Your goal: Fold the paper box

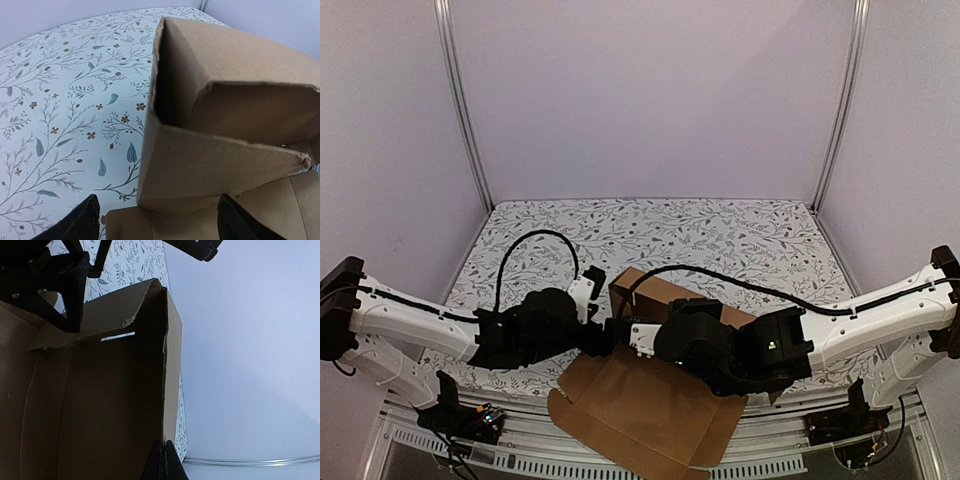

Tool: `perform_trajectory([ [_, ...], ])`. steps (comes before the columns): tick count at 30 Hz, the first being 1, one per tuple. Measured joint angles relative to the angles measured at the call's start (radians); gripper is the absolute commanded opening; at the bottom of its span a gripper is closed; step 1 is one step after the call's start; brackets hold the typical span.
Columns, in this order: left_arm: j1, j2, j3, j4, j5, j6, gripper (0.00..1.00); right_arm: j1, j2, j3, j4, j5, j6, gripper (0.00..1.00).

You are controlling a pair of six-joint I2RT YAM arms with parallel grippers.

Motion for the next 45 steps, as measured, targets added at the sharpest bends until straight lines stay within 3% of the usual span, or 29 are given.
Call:
perform_trajectory([
  [28, 0.073, -0.026, 0.013, -0.138, 0.113, 0.006, 0.67, -0.008, 0.000, 0.000, 0.029, -0.040, 0.019, 0.00],
  [45, 0.112, -0.068, 0.013, -0.140, 0.174, 0.014, 0.69, -0.015, 0.000, 0.000, 0.040, -0.049, 0.018, 0.00],
])
